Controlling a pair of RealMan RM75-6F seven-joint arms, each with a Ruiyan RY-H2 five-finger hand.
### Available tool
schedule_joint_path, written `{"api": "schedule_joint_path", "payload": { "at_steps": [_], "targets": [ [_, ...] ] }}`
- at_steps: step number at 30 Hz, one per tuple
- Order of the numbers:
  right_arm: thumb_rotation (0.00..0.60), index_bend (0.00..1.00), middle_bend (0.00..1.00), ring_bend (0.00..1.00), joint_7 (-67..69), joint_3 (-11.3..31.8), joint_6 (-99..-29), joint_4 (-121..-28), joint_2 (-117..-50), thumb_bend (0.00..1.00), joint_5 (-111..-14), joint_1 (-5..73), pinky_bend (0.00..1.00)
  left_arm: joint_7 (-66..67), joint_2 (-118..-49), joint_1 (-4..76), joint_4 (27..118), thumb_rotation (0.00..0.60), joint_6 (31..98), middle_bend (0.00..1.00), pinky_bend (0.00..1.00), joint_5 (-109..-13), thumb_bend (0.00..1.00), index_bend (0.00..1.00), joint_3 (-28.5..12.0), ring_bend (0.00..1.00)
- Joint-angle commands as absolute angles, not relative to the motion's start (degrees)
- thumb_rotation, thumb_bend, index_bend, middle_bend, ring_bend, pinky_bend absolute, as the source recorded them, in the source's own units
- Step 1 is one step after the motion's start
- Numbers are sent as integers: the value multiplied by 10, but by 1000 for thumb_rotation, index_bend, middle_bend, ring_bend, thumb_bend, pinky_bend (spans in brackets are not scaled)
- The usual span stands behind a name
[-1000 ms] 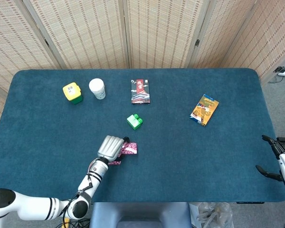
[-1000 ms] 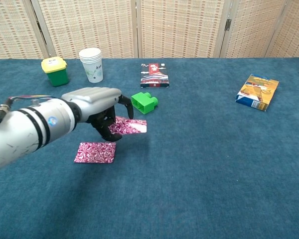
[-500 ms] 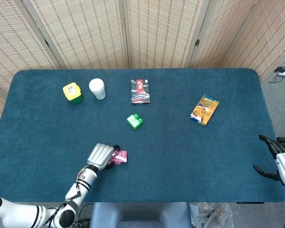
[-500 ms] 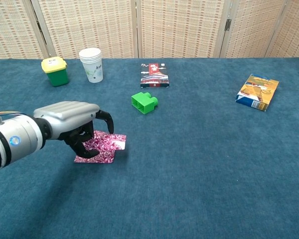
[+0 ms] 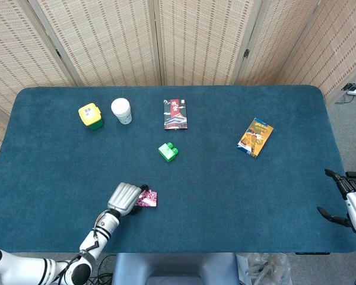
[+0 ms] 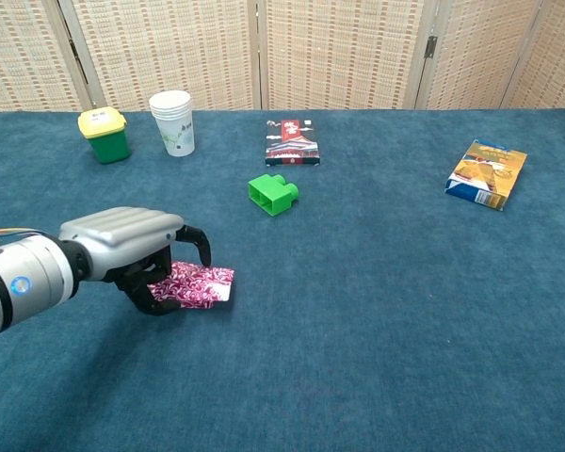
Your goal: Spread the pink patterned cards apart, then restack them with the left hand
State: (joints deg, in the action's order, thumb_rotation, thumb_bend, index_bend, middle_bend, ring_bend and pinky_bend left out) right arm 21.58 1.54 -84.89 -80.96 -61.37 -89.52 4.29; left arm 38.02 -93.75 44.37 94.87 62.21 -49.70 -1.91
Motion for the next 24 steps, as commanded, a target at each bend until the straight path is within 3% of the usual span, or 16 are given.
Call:
{"api": "schedule_joint_path", "payload": {
  "at_steps": [1,24],
  "targets": [
    [600,89,215,201,215,16,-850,-811,-613,246,-895,43,211,378,-941,443,941,600,617,970,1000,-494,346,318,-21,962],
    [600,89,216,202,211,15,-849,-813,-613,247,-894,42,211,377,-934,431,929,600,610,969,1000,-487,346,309,-26,962]
  ]
}}
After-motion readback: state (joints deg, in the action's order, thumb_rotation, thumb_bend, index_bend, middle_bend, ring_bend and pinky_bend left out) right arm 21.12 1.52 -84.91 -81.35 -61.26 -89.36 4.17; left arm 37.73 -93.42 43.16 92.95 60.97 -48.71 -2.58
